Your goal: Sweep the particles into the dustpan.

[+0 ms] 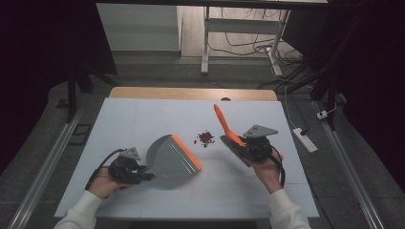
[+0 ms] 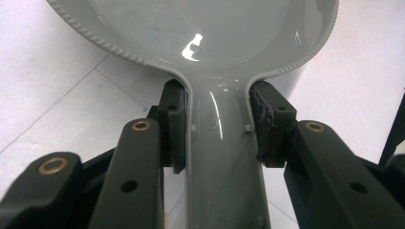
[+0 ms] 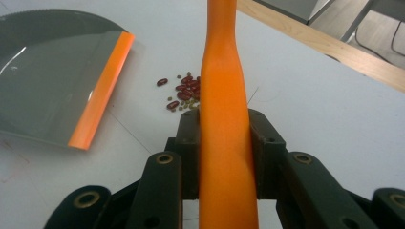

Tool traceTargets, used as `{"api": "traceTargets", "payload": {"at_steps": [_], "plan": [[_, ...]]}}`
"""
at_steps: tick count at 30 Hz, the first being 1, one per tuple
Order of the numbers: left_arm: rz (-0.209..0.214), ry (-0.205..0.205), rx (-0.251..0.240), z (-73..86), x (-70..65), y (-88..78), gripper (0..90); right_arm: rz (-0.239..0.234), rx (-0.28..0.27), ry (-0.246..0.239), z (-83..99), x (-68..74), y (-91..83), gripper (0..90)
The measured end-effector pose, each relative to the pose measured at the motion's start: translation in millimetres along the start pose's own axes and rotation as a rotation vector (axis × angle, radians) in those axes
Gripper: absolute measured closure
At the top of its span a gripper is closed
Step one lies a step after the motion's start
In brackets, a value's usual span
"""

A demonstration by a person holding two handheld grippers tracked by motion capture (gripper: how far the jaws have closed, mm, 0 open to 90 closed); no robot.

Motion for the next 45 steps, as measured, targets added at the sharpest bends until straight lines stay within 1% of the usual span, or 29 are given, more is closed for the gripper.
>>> {"api": "traceTargets", "payload": {"at_steps": [2, 3, 6, 8, 12, 15, 17, 19, 20, 21, 22, 23, 24, 26, 28, 30, 33, 38, 45], "plan": [[-0.002, -0.003, -0.002, -1.2, -0.2, -0.5, 61.5, -0.011, 0.005, 0.01, -1.8, 1.1, 2.8, 69.9], [-0.006, -0.007, -0.007, -1.8, -0.4, -1.4, 61.5, -0.014, 0.007, 0.006, -3.1, 1.6, 3.5, 69.9], [-0.001, -0.014, -0.021, -4.7, 0.7, -3.4, 61.5, -0.004, 0.014, 0.003, -10.2, 1.8, 6.1, 69.9], [-0.001, -0.019, -0.017, -8.0, 2.4, -2.6, 61.5, -0.012, 0.01, 0.02, -17.4, 0.0, 10.0, 69.9], [0.013, -0.024, -0.015, -17.0, 7.2, -0.7, 61.5, 0.015, 0.016, 0.027, -28.4, -1.6, 19.7, 69.9], [0.018, -0.022, -0.014, -21.9, 9.7, 0.6, 61.5, 0.012, 0.008, 0.042, -34.4, -1.4, 25.2, 69.9], [0.021, -0.018, -0.019, -21.9, 10.2, 1.5, 61.5, 0.008, 0.002, 0.049, -37.1, -1.1, 28.9, 69.9], [0.019, -0.007, -0.014, -20.5, 10.1, 1.4, 61.5, -0.001, -0.016, 0.056, -37.5, 0.1, 32.3, 69.9], [0.015, -0.004, -0.01, -20.0, 10.4, 1.3, 61.5, -0.008, -0.034, 0.06, -36.9, -0.5, 34.9, 69.9], [0.013, -0.003, -0.007, -19.9, 10.6, 1.1, 61.5, -0.013, -0.024, 0.058, -36.5, -1.8, 38.8, 70.0], [0.012, -0.001, -0.009, -19.9, 10.9, 0.8, 61.5, -0.004, -0.007, 0.049, -36.0, -3.3, 41.6, 70.0], [0.016, 0.0, -0.012, -20.0, 11.1, 0.7, 61.5, 0.017, -0.001, 0.038, -35.3, -4.7, 43.2, 70.0], [0.023, 0.003, -0.013, -19.8, 11.2, 0.5, 61.5, 0.023, 0.0, 0.033, -34.7, -6.3, 44.6, 70.0], [0.035, 0.0, -0.013, -19.3, 11.8, 0.9, 61.5, 0.017, 0.0, 0.047, -34.5, -9.8, 46.3, 69.9], [0.042, -0.002, -0.008, -19.1, 12.3, 2.4, 61.5, 0.023, 0.002, 0.048, -34.3, -11.6, 48.1, 70.0], [0.048, -0.002, -0.004, -19.2, 12.2, 4.0, 61.5, 0.031, 0.012, 0.038, -33.8, -11.9, 52.5, 70.0], [0.051, 0.001, 0.003, -19.6, 11.7, 5.8, 61.5, 0.038, 0.04, 0.022, -32.1, -12.4, 63.5, 70.0], [0.061, 0.004, 0.019, -21.0, 12.1, 11.8, 61.5, 0.038, 0.07, 0.015, -30.0, -13.1, 80.2, 70.0], [0.08, 0.009, 0.033, -24.7, 13.6, 18.9, 61.5, 0.059, 0.088, 0.005, -28.3, -17.8, 90.6, 69.9]]}}
Point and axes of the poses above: each handheld gripper's, and its own axes: y roughly forward along the jaws, z roughly out of its underside, x roughly to its left, the point moved 4 cm from there along y, roughly forward along the jaws, and after that the axes turned 12 degrees about y, right-handed, at the moved point
